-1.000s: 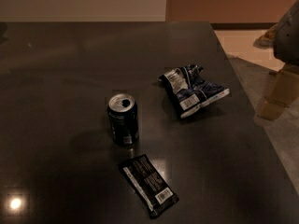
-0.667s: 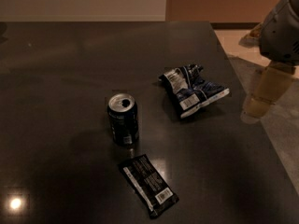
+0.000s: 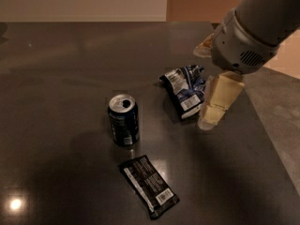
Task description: Pick pepsi can
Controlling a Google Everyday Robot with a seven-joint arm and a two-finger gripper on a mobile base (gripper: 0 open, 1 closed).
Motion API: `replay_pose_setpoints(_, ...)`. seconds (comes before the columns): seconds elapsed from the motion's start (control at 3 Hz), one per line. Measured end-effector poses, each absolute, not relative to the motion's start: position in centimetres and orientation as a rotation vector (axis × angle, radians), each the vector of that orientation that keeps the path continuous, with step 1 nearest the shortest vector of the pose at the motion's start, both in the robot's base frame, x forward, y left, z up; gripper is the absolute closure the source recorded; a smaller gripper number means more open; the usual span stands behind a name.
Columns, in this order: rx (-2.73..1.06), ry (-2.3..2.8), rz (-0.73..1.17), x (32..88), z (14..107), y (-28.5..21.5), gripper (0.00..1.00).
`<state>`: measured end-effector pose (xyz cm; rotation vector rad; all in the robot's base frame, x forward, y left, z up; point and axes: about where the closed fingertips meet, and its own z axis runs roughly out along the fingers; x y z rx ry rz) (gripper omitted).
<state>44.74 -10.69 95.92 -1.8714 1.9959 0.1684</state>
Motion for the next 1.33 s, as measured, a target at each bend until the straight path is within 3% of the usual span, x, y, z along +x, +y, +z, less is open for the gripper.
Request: replay_pose_setpoints(1.33,-1.993,1.784,0.498,43.3,91.3,2.2,0.00)
